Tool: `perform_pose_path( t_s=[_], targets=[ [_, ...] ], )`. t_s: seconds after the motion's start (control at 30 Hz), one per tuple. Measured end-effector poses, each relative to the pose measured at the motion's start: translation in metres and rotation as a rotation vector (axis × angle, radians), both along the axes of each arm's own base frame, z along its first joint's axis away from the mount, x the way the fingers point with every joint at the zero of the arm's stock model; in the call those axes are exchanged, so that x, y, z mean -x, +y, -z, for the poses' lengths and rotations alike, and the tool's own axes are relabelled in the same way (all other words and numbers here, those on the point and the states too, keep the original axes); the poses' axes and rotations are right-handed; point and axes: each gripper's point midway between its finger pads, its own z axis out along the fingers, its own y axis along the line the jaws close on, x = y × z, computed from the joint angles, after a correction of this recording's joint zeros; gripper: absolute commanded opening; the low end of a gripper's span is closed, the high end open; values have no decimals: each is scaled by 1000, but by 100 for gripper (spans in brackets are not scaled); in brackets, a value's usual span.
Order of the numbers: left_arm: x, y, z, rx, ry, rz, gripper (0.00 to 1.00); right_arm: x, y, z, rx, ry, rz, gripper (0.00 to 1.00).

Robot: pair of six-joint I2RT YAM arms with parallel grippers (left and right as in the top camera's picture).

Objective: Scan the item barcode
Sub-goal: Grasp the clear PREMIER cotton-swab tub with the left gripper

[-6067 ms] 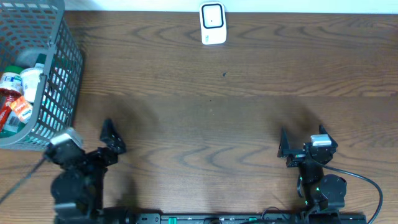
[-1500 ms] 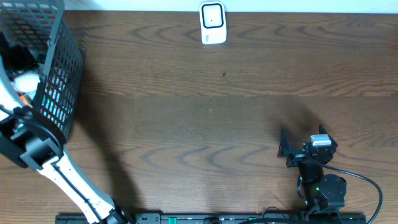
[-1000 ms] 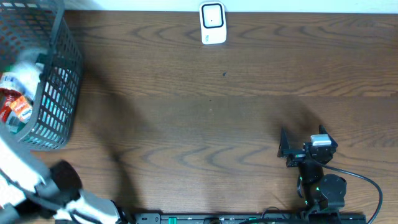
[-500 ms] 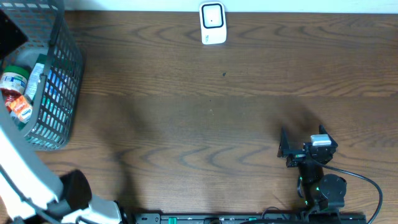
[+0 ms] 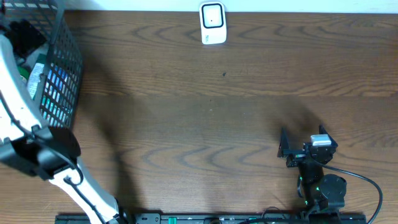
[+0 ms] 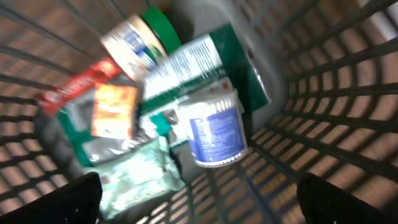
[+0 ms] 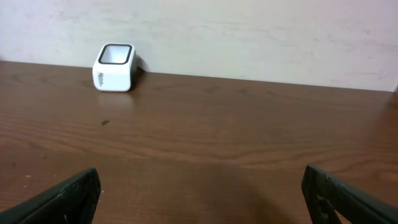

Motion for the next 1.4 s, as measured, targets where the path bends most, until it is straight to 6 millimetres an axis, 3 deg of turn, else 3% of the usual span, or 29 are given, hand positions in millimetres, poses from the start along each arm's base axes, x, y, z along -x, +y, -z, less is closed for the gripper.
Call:
perform_pose_path(
  t_s=[0.43, 0.83, 1.1, 1.23, 1.4],
  targets=[
    [-14, 2, 89, 140, 129, -79, 98, 0, 0, 0, 0, 0, 0, 99],
    [-21, -4, 137, 221, 159, -114, 93, 0, 0, 0, 0, 0, 0, 99],
    [-26, -3, 168, 232, 154, -133, 75, 0, 0, 0, 0, 0, 0, 99],
    [-29, -1, 171, 224, 141, -133, 61, 0, 0, 0, 0, 0, 0, 99],
    [-30, 3, 166, 217, 123, -125, 52, 0, 0, 0, 0, 0, 0, 99]
  ],
)
